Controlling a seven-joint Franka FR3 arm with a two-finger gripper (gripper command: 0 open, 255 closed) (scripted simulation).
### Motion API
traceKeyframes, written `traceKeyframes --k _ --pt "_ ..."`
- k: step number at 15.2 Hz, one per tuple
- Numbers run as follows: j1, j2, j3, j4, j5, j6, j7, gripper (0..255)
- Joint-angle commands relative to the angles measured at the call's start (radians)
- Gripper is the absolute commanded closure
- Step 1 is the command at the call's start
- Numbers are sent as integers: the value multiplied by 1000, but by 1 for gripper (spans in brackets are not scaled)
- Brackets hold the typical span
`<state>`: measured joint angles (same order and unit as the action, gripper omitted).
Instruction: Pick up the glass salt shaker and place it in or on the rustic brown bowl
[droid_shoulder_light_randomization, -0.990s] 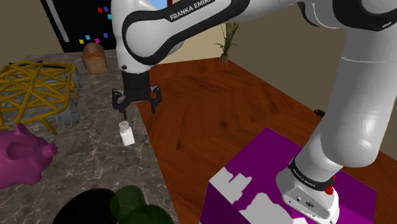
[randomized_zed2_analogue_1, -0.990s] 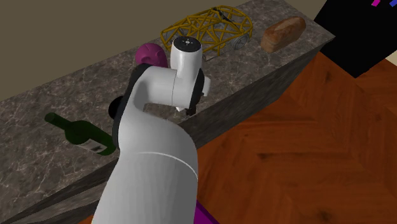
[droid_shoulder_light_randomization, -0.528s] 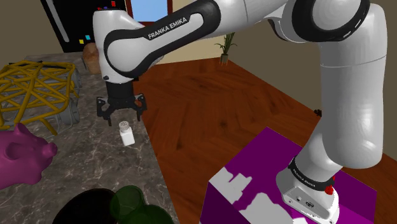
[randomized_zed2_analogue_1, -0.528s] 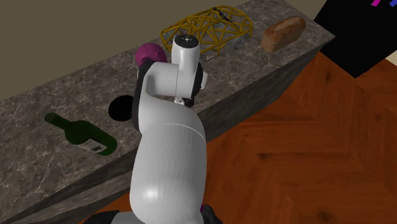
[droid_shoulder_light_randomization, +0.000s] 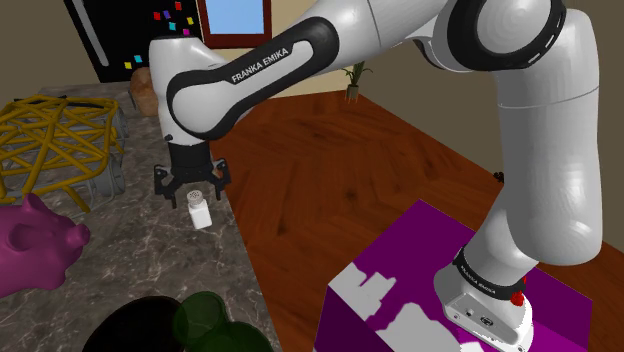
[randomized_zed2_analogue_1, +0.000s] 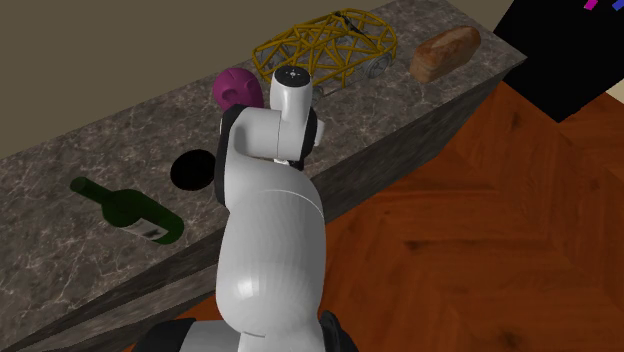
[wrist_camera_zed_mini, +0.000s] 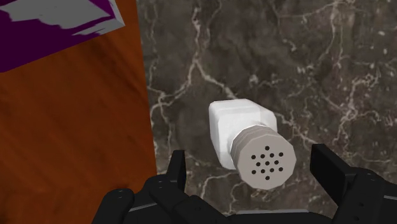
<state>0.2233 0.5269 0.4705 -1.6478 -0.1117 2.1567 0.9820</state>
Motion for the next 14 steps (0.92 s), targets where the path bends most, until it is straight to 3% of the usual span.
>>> traceKeyframes --k 1,4,5,14 --pt "0 0 0 -1 0 1 0 0" --pt "0 0 0 -1 0 1 0 0" --pt "0 0 0 -1 0 1 0 255" --pt "0 0 0 -1 0 1 0 255"
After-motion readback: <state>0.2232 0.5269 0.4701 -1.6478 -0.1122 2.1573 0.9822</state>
